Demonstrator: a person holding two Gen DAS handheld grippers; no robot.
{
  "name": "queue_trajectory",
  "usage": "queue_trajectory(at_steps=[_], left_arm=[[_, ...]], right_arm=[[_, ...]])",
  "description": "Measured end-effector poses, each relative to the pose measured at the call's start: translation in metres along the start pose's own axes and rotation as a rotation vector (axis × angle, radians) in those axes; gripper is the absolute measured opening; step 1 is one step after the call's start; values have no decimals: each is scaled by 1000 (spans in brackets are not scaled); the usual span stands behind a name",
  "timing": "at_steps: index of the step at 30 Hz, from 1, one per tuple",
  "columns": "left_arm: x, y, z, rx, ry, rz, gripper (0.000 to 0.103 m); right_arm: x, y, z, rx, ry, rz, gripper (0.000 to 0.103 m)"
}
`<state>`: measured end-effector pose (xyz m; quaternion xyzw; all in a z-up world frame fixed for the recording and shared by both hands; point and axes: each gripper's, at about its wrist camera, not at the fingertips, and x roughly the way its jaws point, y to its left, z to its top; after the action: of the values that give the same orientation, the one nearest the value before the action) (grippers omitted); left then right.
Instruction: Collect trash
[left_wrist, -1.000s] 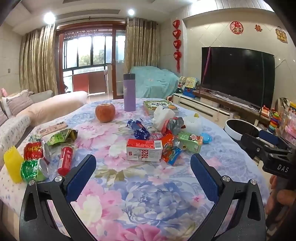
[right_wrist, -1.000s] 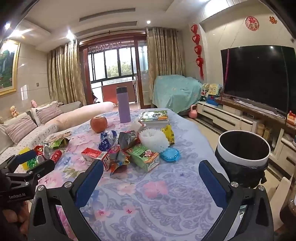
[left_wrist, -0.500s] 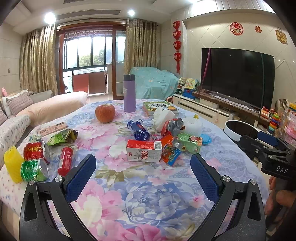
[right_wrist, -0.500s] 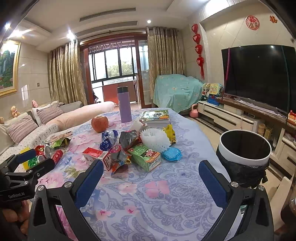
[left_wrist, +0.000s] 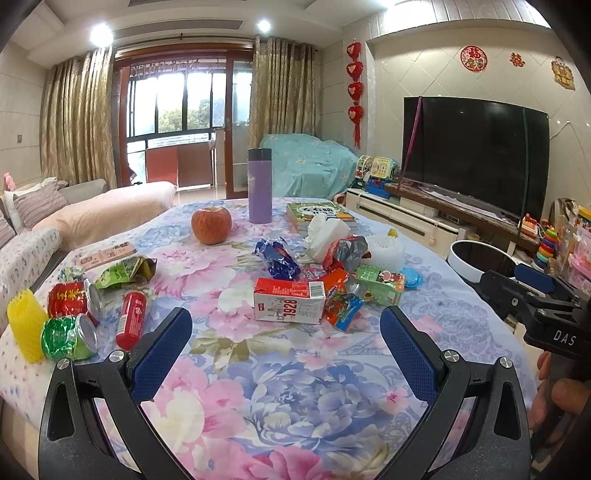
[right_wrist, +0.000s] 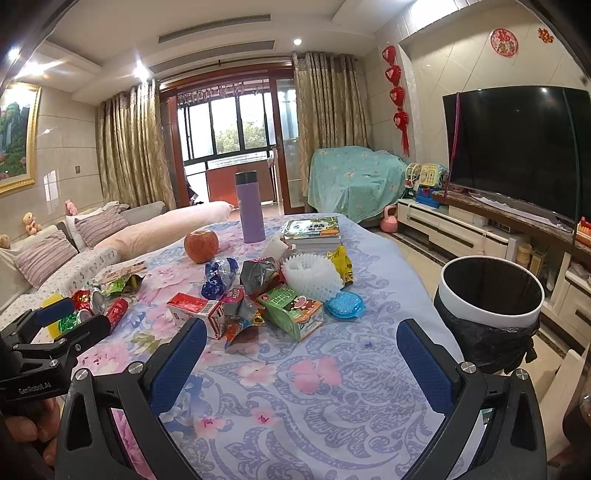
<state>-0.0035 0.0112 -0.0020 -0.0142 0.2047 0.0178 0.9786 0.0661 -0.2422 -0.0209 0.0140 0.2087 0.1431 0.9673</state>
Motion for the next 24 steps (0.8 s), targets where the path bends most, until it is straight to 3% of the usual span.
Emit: queue_trajectory(at_steps=[24], left_arm=[[2, 0, -3, 5, 9, -7, 103]], right_arm=[[0, -1, -2, 14, 8, 11, 103]])
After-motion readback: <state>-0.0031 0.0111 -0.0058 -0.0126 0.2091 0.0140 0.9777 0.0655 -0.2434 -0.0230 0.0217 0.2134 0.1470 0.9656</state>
